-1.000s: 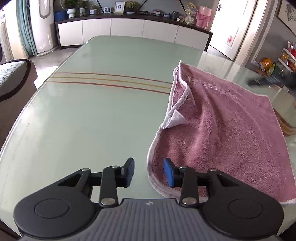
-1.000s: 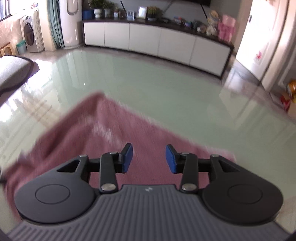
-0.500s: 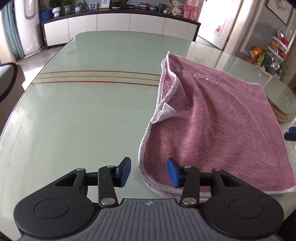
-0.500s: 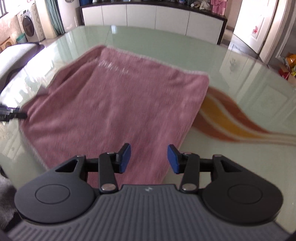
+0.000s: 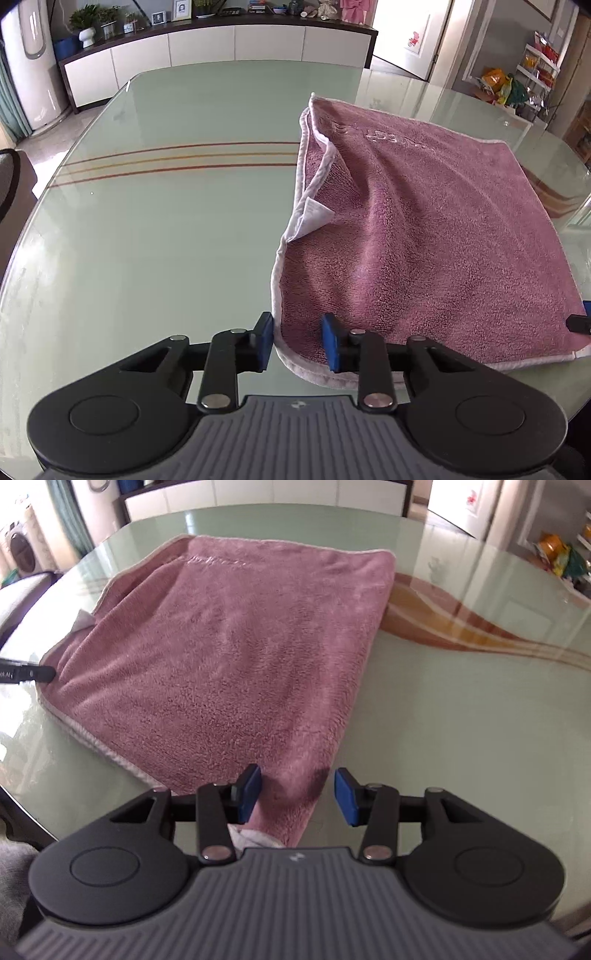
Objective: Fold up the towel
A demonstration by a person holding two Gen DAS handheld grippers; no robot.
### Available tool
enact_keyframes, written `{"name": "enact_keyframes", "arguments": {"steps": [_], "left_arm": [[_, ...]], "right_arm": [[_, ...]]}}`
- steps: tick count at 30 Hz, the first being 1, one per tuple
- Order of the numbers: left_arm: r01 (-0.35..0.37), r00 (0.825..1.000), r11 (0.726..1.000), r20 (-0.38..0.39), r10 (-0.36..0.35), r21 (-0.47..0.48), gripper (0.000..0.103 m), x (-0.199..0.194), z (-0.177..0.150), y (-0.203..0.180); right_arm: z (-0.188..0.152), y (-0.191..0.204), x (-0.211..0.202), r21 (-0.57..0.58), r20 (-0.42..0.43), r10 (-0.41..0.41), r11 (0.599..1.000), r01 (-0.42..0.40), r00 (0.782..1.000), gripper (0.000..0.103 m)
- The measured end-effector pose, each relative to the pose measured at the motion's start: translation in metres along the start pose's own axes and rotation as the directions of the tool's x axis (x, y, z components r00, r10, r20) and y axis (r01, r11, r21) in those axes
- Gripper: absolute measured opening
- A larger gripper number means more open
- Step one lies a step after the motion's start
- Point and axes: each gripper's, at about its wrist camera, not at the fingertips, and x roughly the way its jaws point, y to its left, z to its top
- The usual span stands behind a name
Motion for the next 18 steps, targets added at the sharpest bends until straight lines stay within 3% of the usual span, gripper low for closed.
{"name": "enact_keyframes", "arguments": {"steps": [6,8,10,13,18], "left_arm": [[0.023,1.000,0.998,0.019,-0.022,-0.052,0.016,-0.003,-0.006,0.005],[0.026,0.999,0.998,0.022,-0.025,-0.062,0.015,-0.005,-0.008,0.006],[0.030,0.999,0.997,0.026,-0.028,-0.071,0.015,-0.007,-0.011,0.006],[0.028,0.999,0.997,0.027,-0.026,-0.070,0.015,-0.009,-0.015,0.004],[0.058,0.998,0.992,0.025,-0.056,-0.113,0.015,-0.018,-0.023,0.009]], "right_arm": [[-0.004,-0.005,0.001,0.072,-0.027,0.014,0.997,-0.012,1.000,0.044],[-0.004,-0.005,0.000,0.073,-0.033,0.023,0.997,-0.021,0.999,0.038],[-0.006,-0.004,-0.001,0.069,-0.035,0.038,0.997,-0.036,0.999,0.021],[-0.009,-0.002,-0.002,0.059,-0.024,0.062,0.996,-0.060,0.998,0.012],[-0.012,-0.011,-0.008,0.063,-0.010,0.082,0.995,-0.081,0.997,0.011]]}}
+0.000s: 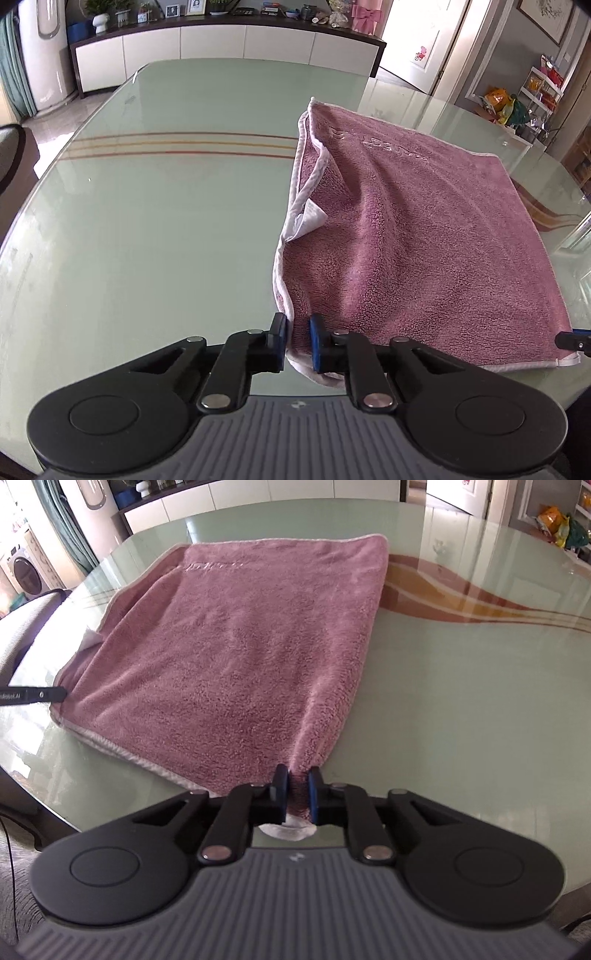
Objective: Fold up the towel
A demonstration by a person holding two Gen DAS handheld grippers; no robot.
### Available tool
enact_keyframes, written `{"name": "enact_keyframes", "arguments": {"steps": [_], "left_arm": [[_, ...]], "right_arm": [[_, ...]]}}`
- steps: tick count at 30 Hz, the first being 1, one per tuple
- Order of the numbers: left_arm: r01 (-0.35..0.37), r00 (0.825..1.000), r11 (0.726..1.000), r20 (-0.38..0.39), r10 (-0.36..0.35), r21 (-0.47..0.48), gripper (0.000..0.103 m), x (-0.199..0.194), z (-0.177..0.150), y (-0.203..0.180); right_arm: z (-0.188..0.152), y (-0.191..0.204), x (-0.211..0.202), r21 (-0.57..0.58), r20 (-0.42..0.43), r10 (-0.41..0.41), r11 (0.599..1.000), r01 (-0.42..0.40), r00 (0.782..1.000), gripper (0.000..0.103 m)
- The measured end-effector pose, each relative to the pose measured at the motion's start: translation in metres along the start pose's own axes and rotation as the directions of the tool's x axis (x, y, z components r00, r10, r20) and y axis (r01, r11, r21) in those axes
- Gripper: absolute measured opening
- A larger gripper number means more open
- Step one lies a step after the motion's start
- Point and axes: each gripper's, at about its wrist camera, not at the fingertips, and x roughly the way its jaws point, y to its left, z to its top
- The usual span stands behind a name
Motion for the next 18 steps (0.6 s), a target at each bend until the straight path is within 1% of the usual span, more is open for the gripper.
{"name": "enact_keyframes", "arguments": {"steps": [3,5,11,14,16,17,18], "left_arm": [[0.023,1.000,0.999,-0.003,-0.023,-0.035,0.014,-0.006,-0.007,0.002],[0.022,1.000,0.999,-0.003,-0.022,-0.038,0.014,-0.008,-0.014,0.000],[-0.011,1.000,1.000,-0.007,0.011,0.010,0.014,-0.013,-0.029,-0.017],[-0.006,1.000,1.000,-0.013,0.006,-0.002,0.014,-0.014,-0.032,-0.019],[-0.004,1.000,1.000,-0.022,0.004,-0.012,0.016,-0.018,-0.032,-0.016],[-0.006,1.000,1.000,-0.023,0.006,-0.012,0.021,-0.018,-0.032,-0.015],[-0.028,1.000,1.000,-0.015,0.028,-0.013,0.029,-0.021,-0.031,-0.015]], "right_arm": [[0.001,-0.006,-0.005,-0.001,0.002,-0.004,1.000,0.004,1.000,0.010],[0.002,-0.009,-0.007,-0.008,0.004,-0.017,1.000,0.017,1.000,0.010],[-0.004,-0.018,-0.012,-0.023,-0.005,-0.045,0.999,0.045,0.999,0.009],[-0.004,-0.021,-0.011,-0.036,-0.003,-0.048,0.998,0.048,0.999,0.008],[-0.003,-0.023,-0.010,-0.032,-0.006,-0.042,0.999,0.042,0.999,0.008],[-0.002,-0.023,-0.009,-0.032,-0.008,-0.040,0.999,0.040,0.999,0.008],[0.001,-0.024,-0.009,-0.031,-0.008,-0.038,0.999,0.038,0.999,0.010]]}}
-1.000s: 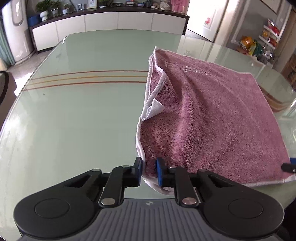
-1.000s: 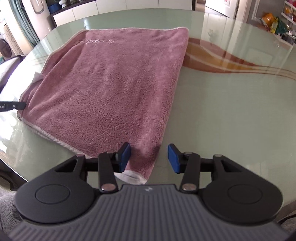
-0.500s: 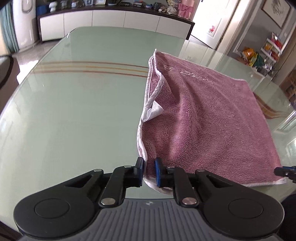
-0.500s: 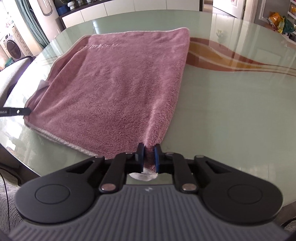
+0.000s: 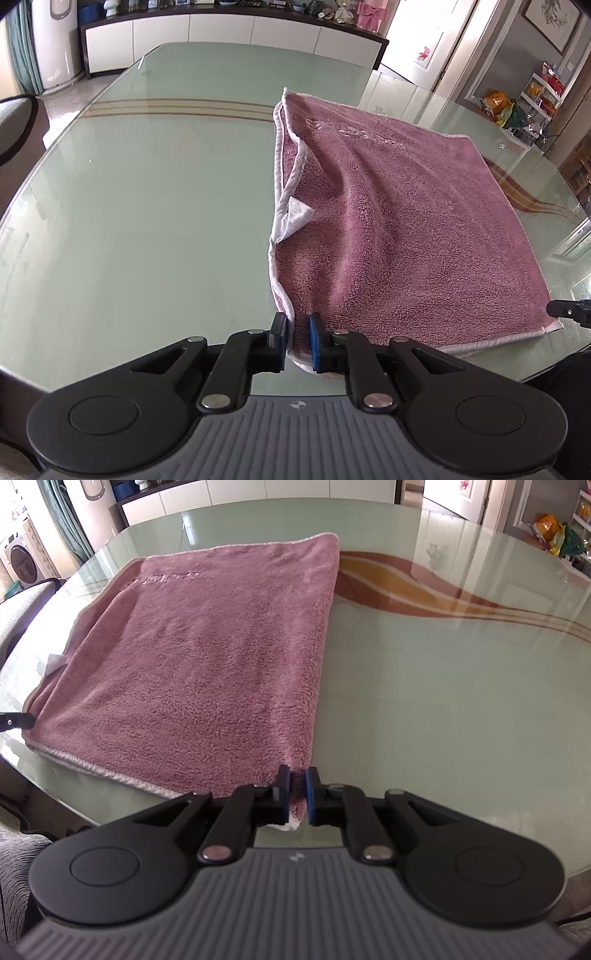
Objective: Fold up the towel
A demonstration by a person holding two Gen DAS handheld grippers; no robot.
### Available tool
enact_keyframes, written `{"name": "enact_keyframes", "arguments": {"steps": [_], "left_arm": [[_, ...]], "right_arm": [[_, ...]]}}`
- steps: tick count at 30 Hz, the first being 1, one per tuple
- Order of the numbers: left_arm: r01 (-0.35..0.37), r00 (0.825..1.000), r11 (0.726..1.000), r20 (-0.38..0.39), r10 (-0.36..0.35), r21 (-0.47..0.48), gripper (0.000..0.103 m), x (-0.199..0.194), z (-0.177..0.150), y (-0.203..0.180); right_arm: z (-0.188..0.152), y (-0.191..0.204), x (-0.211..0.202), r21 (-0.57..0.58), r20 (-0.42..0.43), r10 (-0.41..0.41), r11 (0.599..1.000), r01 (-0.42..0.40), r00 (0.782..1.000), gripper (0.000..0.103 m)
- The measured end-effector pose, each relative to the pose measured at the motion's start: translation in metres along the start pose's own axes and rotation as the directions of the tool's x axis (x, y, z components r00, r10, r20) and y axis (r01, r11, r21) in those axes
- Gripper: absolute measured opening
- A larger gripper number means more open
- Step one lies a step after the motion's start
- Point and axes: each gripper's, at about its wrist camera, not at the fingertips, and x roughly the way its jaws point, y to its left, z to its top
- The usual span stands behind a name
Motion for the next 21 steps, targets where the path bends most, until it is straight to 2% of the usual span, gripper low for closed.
{"name": "enact_keyframes", "arguments": {"steps": [2,4,6,10,13,17,21], "left_arm": [[-0.035,0.999,0.999,0.023,0.035,0.011,0.030,-0.005,0.005,0.003],[-0.073,0.996,0.997,0.056,0.071,0.024,0.034,-0.009,0.013,0.004],[-0.090,0.993,0.995,0.080,0.087,0.033,0.038,-0.012,0.024,0.006],[-0.046,0.990,0.996,0.138,0.035,0.074,0.043,-0.001,0.057,0.000],[-0.045,0.986,0.987,0.164,0.019,0.153,0.043,0.017,0.080,-0.016],[-0.056,0.989,0.967,0.150,0.019,0.250,0.043,0.042,0.096,-0.035],[-0.053,0.992,0.960,0.125,0.019,0.274,0.043,0.059,0.105,-0.040]], "right_arm": [[0.004,-0.002,-0.001,0.002,0.006,0.005,1.000,-0.005,1.000,0.013],[0.011,-0.005,-0.007,0.007,0.047,0.010,1.000,-0.010,0.999,0.019],[0.020,-0.005,-0.009,0.012,0.077,0.019,1.000,-0.020,0.997,0.020],[0.045,0.009,-0.001,0.018,0.119,0.079,0.997,-0.082,0.990,0.020],[0.065,0.021,0.016,-0.004,0.121,0.107,0.994,-0.107,0.987,0.020],[0.079,0.031,0.032,-0.035,0.115,0.110,0.994,-0.106,0.987,0.020],[0.089,0.033,0.046,-0.039,0.105,0.123,0.992,-0.120,0.987,0.020]]}}
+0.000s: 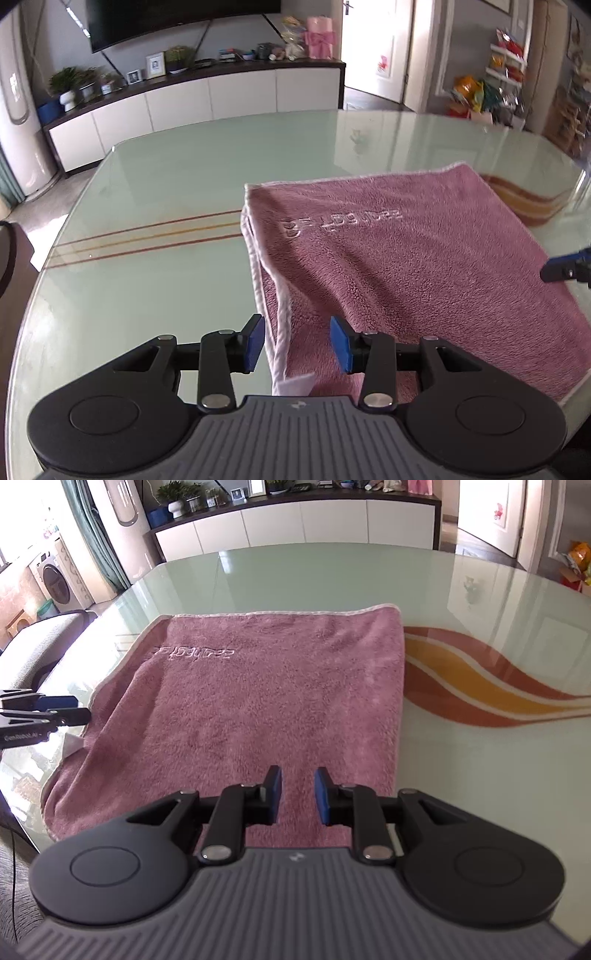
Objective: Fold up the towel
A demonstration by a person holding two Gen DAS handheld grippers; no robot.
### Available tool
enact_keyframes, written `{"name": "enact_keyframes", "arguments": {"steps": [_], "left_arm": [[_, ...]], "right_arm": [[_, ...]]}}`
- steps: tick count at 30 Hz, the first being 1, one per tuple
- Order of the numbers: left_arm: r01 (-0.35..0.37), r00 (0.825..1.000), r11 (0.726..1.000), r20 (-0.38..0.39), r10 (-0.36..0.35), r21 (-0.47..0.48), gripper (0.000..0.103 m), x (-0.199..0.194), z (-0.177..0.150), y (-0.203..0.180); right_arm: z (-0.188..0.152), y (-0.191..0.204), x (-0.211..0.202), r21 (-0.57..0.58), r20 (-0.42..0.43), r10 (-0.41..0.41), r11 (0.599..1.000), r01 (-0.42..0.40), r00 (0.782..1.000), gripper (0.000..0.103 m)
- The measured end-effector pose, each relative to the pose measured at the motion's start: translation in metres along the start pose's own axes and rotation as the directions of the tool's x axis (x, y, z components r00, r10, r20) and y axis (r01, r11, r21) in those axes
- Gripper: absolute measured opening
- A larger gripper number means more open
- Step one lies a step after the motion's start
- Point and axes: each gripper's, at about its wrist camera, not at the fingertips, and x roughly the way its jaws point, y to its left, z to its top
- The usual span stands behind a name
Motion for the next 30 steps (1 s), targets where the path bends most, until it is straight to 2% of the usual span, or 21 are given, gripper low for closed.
{"name": "enact_keyframes", "arguments": {"steps": [7,8,9,11,14,23,30], "left_arm": [[0.010,1.000,1.000,-0.023,-0.010,-0.008,0.042,0.016,-0.007,0.002],[0.009,1.000,1.000,-0.026,-0.009,-0.010,0.039,0.018,-0.007,0.002],[0.006,0.999,1.000,-0.032,-0.006,-0.010,0.028,0.020,-0.006,0.001],[-0.008,0.999,1.000,-0.045,0.008,-0.005,0.014,0.023,-0.005,-0.001],[-0.028,0.998,0.999,-0.051,0.029,0.019,0.005,0.016,-0.013,0.004],[-0.059,0.996,0.998,-0.064,0.057,-0.032,0.003,0.009,-0.018,0.023],[-0.089,0.993,0.994,-0.081,0.084,-0.061,0.005,0.003,-0.019,0.030]], "right_arm": [[0.002,-0.007,0.009,0.003,-0.006,0.017,1.000,-0.017,1.000,0.016],[0.001,-0.007,0.011,0.003,-0.007,0.018,1.000,-0.018,1.000,0.016],[0.001,-0.006,0.013,0.003,-0.008,0.018,1.000,-0.018,1.000,0.015],[0.000,-0.007,0.016,0.001,-0.014,0.013,1.000,-0.013,1.000,0.014],[-0.001,-0.007,0.020,-0.007,-0.022,-0.005,1.000,0.005,1.000,0.013],[-0.003,-0.009,0.019,-0.008,-0.020,-0.024,1.000,0.023,1.000,0.012],[-0.003,-0.009,0.020,-0.006,-0.023,-0.030,1.000,0.030,0.999,0.012]]}}
